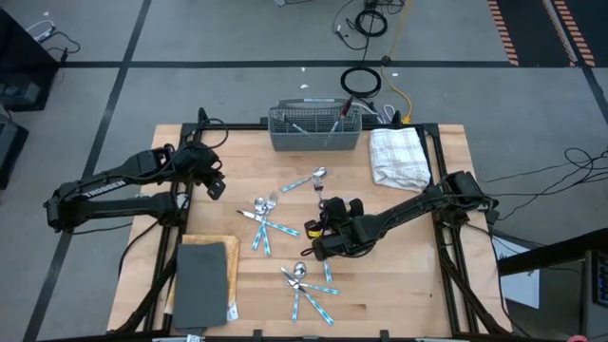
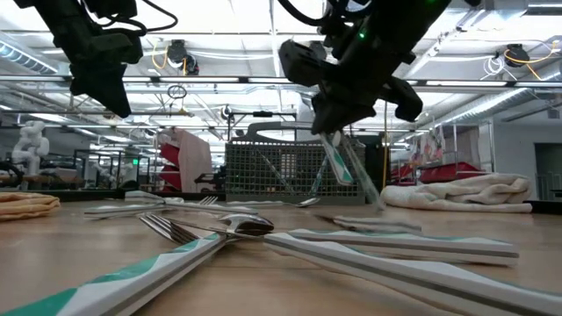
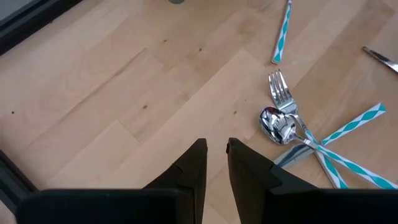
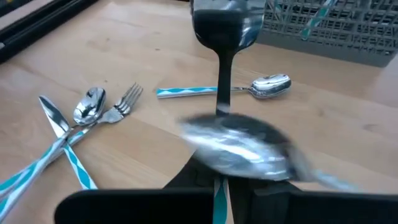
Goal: Sort silverware
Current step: Put the top right blue fork into the gray silverware rack
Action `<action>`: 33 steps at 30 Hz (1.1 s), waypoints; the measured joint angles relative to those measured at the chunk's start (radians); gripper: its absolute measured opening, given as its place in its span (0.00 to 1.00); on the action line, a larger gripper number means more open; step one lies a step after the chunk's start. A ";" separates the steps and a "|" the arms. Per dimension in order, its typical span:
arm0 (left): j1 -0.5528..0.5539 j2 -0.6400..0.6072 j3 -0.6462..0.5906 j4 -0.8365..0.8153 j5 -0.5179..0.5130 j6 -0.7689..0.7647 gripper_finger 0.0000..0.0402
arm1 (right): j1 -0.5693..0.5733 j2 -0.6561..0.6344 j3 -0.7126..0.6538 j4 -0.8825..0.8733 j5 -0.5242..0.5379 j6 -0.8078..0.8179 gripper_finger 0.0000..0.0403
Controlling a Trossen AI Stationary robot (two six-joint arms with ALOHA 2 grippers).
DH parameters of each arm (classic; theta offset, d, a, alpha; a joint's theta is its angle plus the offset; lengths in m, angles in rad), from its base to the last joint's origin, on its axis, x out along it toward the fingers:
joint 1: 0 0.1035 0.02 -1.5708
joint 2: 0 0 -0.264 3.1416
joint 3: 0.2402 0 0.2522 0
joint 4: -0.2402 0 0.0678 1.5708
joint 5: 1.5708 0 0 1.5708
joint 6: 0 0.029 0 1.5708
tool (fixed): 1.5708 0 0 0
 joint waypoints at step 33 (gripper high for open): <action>0.000 0.000 0.000 0.018 -0.040 0.019 0.17 | -0.735 -0.031 0.000 1.192 -0.733 -1.198 0.00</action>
